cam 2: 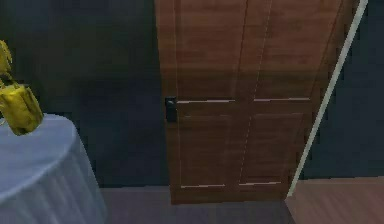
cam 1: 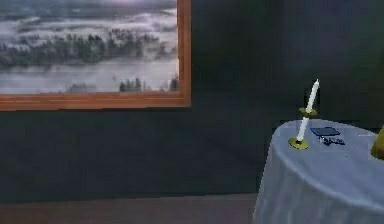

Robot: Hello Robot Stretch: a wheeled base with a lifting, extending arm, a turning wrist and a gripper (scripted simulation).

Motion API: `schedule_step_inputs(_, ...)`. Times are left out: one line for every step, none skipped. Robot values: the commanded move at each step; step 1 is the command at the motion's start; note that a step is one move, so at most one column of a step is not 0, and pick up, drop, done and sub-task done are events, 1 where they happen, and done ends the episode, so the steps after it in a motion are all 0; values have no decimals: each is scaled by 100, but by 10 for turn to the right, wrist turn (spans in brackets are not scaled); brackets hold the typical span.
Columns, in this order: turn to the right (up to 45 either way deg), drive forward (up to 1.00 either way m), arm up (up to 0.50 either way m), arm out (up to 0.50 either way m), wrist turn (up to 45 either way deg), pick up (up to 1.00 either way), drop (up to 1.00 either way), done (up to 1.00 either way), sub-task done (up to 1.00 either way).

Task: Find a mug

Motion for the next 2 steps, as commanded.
schedule_step_inputs(-30,0,0,0,0,0,0,0,0)
schedule_step_inputs(0,25,0,0,0,0,0,0,0)
